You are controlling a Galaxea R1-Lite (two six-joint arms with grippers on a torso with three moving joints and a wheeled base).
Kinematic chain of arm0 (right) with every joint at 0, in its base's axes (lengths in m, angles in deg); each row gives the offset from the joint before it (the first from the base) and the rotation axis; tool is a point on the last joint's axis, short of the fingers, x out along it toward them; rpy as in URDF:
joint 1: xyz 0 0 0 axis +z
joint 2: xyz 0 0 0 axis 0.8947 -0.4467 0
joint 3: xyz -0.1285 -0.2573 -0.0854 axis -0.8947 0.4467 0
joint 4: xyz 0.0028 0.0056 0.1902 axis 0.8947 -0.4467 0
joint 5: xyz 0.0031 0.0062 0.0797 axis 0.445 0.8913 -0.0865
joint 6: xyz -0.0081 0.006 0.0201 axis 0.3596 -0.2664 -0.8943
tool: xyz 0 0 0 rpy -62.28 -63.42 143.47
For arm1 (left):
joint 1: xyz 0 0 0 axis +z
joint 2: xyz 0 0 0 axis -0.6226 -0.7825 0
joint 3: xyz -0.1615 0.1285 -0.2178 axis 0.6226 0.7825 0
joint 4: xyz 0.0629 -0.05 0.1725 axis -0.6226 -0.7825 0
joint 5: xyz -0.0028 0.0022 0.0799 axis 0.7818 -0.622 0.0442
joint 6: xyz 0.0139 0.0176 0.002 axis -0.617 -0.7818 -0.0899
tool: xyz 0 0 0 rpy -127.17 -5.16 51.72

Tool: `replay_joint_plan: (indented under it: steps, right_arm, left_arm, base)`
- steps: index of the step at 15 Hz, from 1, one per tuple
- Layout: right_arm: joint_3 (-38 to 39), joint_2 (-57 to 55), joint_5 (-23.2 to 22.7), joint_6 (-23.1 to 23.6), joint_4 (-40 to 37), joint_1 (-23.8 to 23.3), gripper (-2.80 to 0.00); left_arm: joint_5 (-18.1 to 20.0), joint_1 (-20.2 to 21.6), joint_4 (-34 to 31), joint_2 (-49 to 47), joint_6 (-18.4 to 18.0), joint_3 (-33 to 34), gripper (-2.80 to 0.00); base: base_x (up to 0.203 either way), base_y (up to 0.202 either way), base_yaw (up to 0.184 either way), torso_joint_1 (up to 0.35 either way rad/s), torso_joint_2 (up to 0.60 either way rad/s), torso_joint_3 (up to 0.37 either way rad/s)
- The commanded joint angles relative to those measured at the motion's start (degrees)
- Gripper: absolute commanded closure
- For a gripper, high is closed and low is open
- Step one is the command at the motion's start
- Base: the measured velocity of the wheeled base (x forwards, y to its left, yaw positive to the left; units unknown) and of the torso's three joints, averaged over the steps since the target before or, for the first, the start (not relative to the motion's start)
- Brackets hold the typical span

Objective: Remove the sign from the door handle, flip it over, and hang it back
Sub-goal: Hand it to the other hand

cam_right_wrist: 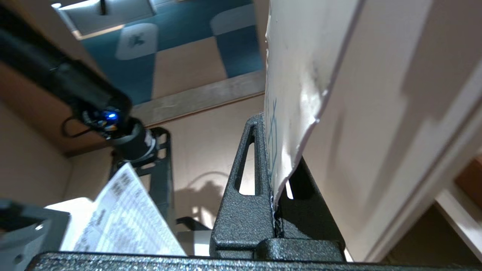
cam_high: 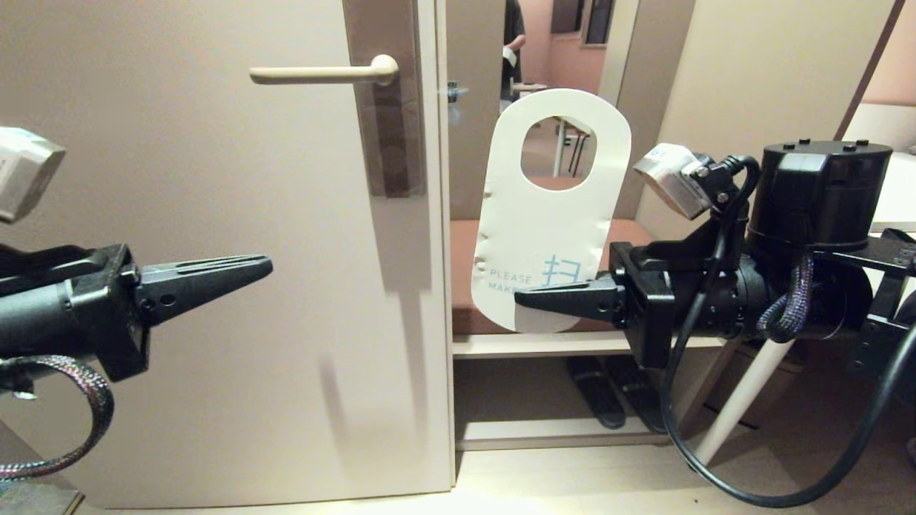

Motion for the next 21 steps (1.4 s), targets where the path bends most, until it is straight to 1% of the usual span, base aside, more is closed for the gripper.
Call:
replay_joint_plan:
  steps: [1,2,4,6,7,10,12,13,14,16,18,19,21]
  right_arm:
    - [-0.13,0.08,-1.29,-0.02,0.19,0.01,0.0]
    - [-0.06,0.08,-2.43,-0.04,0.19,0.06,0.0]
    - [-0.15,-0.16,-5.38,-0.08,0.12,0.07,0.0]
    - [-0.06,-0.25,-8.82,-0.08,0.1,0.14,0.0]
    - [0.04,-0.42,-9.5,-0.08,0.02,0.47,0.0]
    - [0.29,-1.72,-9.65,0.0,0.02,1.95,0.0]
    - [0.38,-2.21,-9.76,0.01,0.09,2.44,0.0]
    - [0.54,-2.44,-9.76,0.02,0.1,2.66,0.0]
    - [0.81,-2.63,-9.76,0.02,0.1,2.54,0.0]
    - [0.79,-3.33,-9.88,0.09,0.14,2.7,0.0]
    - [0.64,-3.94,-11.44,0.17,0.19,2.7,0.0]
    - [0.64,-3.98,-11.61,0.1,0.19,2.7,0.0]
    - [0.64,-4.35,-11.61,0.26,0.19,2.79,0.0]
  left_arm:
    - [4.17,-0.12,2.78,-5.75,0.04,-0.02,0.0]
    - [7.03,-0.12,4.51,-7.36,0.04,-0.02,0.0]
    - [11.29,-0.23,5.8,-9.58,0.05,-0.05,0.0]
    - [13.91,-0.61,6.36,-11.15,0.05,-0.17,0.0]
    - [15.06,-0.95,7.15,-12.1,0.05,-0.26,0.0]
    - [18.26,-1.32,11.16,-15.87,0.18,-1.23,0.0]
    - [19.89,-1.41,11.48,-17.34,0.3,-3.81,0.0]
    - [20.03,-1.92,11.48,-17.64,0.34,-4.56,0.0]
    - [20.04,-2.17,11.48,-17.66,0.44,-4.6,0.0]
    - [20.09,-3.38,11.52,-17.28,1.94,-4.45,0.0]
    - [20.04,-4.23,11.66,-17.15,2.42,-4.51,0.0]
    - [20.04,-4.32,11.66,-17.14,2.42,-4.51,-2.8]
    - [20.04,-4.32,11.66,-17.0,2.33,-4.51,-2.8]
  base:
    - [0.0,0.0,0.0,0.0,0.0,0.0]
    - [0.0,0.0,0.0,0.0,0.0,0.0]
    - [0.0,0.0,0.0,0.0,0.0,0.0]
    - [0.0,0.0,0.0,0.0,0.0,0.0]
    - [0.0,0.0,0.0,0.0,0.0,0.0]
    - [0.0,0.0,0.0,0.0,0.0,0.0]
    - [0.0,0.0,0.0,0.0,0.0,0.0]
    - [0.0,0.0,0.0,0.0,0.0,0.0]
    - [0.0,0.0,0.0,0.0,0.0,0.0]
    - [0.0,0.0,0.0,0.0,0.0,0.0]
    - [0.0,0.0,0.0,0.0,0.0,0.0]
    - [0.0,0.0,0.0,0.0,0.0,0.0]
    - [0.0,0.0,0.0,0.0,0.0,0.0]
